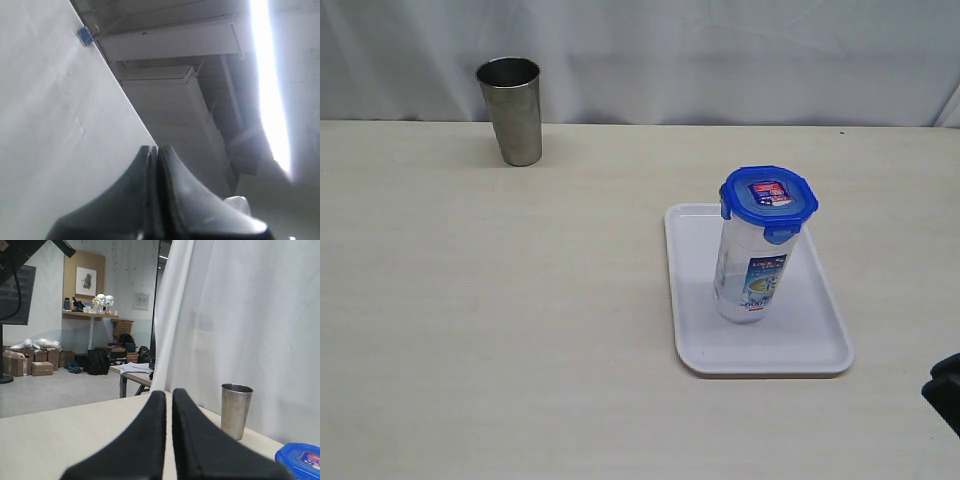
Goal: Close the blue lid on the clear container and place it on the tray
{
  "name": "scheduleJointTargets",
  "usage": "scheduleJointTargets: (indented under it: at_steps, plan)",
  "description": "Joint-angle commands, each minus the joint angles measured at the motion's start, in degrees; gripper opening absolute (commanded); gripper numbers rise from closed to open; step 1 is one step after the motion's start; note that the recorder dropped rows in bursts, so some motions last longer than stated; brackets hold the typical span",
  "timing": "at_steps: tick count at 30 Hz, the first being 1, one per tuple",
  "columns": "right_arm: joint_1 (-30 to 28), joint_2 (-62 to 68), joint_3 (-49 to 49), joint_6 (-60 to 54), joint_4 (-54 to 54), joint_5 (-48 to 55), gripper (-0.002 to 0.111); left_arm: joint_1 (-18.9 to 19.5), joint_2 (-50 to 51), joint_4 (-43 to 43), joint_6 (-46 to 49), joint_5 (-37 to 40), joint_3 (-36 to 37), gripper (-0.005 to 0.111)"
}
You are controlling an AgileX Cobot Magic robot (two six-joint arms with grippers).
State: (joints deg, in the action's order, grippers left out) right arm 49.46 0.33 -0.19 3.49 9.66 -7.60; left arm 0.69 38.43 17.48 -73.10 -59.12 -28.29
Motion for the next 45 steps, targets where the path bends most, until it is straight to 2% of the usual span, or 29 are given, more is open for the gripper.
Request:
scheduleJointTargets:
  at_steps: [1,5,9,11,18,22,37,42,45]
  plan:
    - [0.0,-0.3,0.2,-0.5,0.0,0.2,0.005,0.2,-0.8,-1.7,17.7,2.2,0.1,0.000]
    - [0.0,-0.3,0.2,-0.5,0.0,0.2,0.005,0.2,-2.7,-2.1,33.6,12.4,0.1,0.000]
    - [0.0,-0.3,0.2,-0.5,0.0,0.2,0.005,0.2,-4.8,-7.6,45.8,27.8,0.1,0.000]
    - [0.0,-0.3,0.2,-0.5,0.0,0.2,0.005,0.2,-5.4,-10.6,51.6,32.5,0.1,0.000]
    - [0.0,-0.3,0.2,-0.5,0.0,0.2,0.005,0.0,-9.2,-11.3,68.4,43.9,0.6,0.000]
    - [0.0,-0.3,0.2,-0.5,0.0,0.2,0.005,0.0,-12.1,-11.3,76.2,44.1,4.0,0.000]
    - [0.0,-0.3,0.2,-0.5,0.0,0.2,0.005,0.0,-31.4,-10.6,77.5,45.7,23.6,0.000]
    - [0.0,-0.3,0.2,-0.5,0.0,0.2,0.005,0.0,-38.4,-10.6,77.1,47.2,27.9,0.000]
    - [0.0,-0.3,0.2,-0.5,0.0,0.2,0.005,0.0,-38.4,-10.7,77.1,46.8,28.3,0.000]
